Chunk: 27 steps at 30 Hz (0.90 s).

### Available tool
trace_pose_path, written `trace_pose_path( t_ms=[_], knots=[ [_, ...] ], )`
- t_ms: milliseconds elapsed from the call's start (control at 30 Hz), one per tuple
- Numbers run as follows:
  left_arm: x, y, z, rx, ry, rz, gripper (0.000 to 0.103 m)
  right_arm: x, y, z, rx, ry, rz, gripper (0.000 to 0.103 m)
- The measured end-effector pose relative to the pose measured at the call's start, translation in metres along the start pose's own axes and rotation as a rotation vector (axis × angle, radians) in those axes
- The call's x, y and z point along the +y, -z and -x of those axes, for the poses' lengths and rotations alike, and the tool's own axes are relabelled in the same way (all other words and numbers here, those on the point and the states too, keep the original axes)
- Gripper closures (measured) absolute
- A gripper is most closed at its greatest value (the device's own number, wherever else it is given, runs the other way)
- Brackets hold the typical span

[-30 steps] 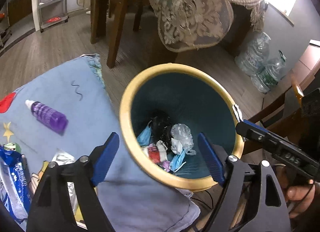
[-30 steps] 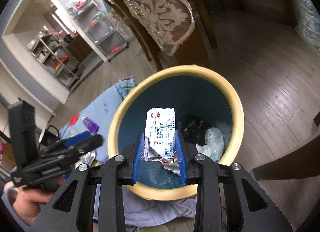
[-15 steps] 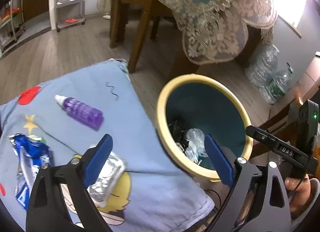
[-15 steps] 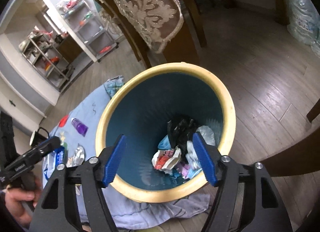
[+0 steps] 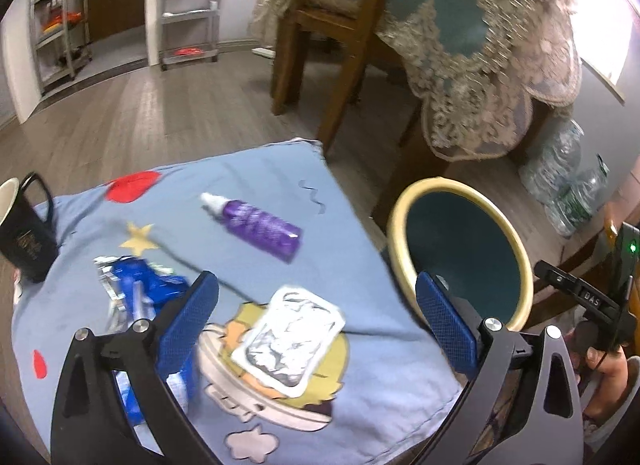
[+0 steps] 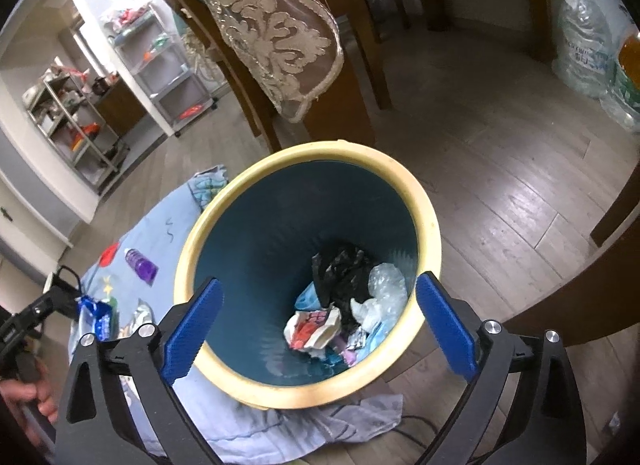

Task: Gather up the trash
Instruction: 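Grasp the blue wipes packet with the left gripper while the right gripper approaches a foil packet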

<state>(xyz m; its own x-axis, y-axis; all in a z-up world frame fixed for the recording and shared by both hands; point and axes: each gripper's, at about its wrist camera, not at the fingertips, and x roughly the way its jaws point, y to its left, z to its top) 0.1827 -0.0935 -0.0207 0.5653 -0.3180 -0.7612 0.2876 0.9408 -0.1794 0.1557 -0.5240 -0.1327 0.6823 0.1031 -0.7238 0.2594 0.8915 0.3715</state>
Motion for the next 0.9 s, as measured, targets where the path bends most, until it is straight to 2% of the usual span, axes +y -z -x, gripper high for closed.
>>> trace_pose_path(
  t_ms=[367,567,767,867,900],
  knots=[
    [0.071,0.013,0.021,-0.018,-0.102,0.147,0.006,0.003,0.002,0.0,0.004,0.004,0.002,0.005],
    [0.112,0.032,0.015,0.051,-0.204,0.194,0.006,0.009,0.005,-0.002,0.01,0.0,0.009,0.005],
    [0.13,0.042,0.001,0.106,-0.205,0.223,0.006,0.02,0.007,-0.005,0.022,-0.01,0.038,0.005],
    [0.125,0.042,-0.005,0.118,-0.222,0.189,0.012,0.024,0.009,-0.005,0.023,-0.014,0.053,0.005],
    [0.122,0.041,-0.009,0.13,-0.223,0.165,0.022,0.024,0.008,-0.004,0.021,-0.015,0.056,0.005]
  ],
)
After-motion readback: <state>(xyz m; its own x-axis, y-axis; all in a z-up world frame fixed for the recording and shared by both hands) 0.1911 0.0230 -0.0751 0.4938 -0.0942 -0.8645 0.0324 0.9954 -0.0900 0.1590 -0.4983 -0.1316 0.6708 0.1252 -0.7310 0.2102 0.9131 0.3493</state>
